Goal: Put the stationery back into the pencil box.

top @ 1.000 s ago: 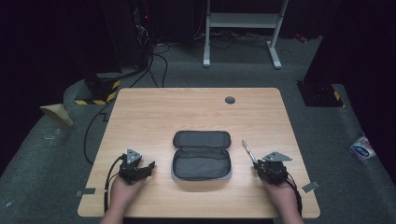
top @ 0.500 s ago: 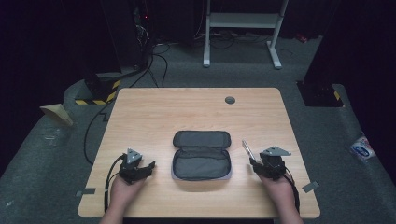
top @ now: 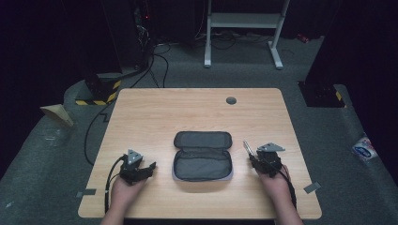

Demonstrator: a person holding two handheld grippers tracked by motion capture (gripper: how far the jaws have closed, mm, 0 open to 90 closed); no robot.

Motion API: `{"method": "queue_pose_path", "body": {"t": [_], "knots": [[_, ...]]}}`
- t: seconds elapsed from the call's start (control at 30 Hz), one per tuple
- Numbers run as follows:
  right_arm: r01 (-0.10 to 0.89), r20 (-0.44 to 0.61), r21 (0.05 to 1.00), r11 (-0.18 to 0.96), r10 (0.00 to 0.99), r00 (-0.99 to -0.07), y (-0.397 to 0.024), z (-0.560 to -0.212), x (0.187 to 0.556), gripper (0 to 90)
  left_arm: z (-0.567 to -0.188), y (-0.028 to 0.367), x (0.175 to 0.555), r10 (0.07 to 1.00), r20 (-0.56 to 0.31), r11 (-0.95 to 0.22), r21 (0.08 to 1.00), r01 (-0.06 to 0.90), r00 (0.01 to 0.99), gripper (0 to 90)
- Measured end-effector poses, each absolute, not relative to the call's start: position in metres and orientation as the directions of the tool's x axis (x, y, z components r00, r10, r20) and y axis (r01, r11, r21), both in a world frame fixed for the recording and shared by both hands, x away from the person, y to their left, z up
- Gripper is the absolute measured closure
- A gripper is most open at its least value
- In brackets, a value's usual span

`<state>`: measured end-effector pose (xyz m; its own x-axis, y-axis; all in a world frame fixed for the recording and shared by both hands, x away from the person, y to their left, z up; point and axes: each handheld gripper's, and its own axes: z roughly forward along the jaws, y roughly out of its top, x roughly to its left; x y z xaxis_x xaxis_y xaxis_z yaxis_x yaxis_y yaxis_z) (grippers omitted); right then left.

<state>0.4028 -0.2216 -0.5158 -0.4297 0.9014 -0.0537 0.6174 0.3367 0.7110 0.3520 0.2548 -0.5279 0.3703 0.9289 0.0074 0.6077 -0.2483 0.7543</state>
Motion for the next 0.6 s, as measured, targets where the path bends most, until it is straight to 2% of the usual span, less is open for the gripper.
{"method": "queue_pose_path", "body": {"t": [0.17,0.3,0.57,0.6], "knots": [[0.627,-0.055,0.697,0.348,0.898,-0.437,-0.2185,-0.5159,0.4055,66.5,-0.5278,0.2547,0.3518,0.929,0.005,-0.247,0.754,0.609,0.370,34.8],[0.640,-0.023,0.696,0.327,0.900,-0.435,-0.2210,-0.5159,0.4055,67.7,-0.5278,0.2548,0.3518,0.929,0.006,-0.247,0.754,0.609,0.370,34.8],[0.638,-0.022,0.700,0.320,0.903,-0.429,-0.2224,-0.5164,0.4045,70.8,-0.5278,0.2547,0.3516,0.929,0.006,-0.248,0.754,0.609,0.370,34.8],[0.638,-0.023,0.700,0.319,0.904,-0.427,-0.2225,-0.5165,0.4043,73.3,-0.5278,0.2547,0.3516,0.929,0.007,-0.248,0.754,0.609,0.370,34.8]]}}
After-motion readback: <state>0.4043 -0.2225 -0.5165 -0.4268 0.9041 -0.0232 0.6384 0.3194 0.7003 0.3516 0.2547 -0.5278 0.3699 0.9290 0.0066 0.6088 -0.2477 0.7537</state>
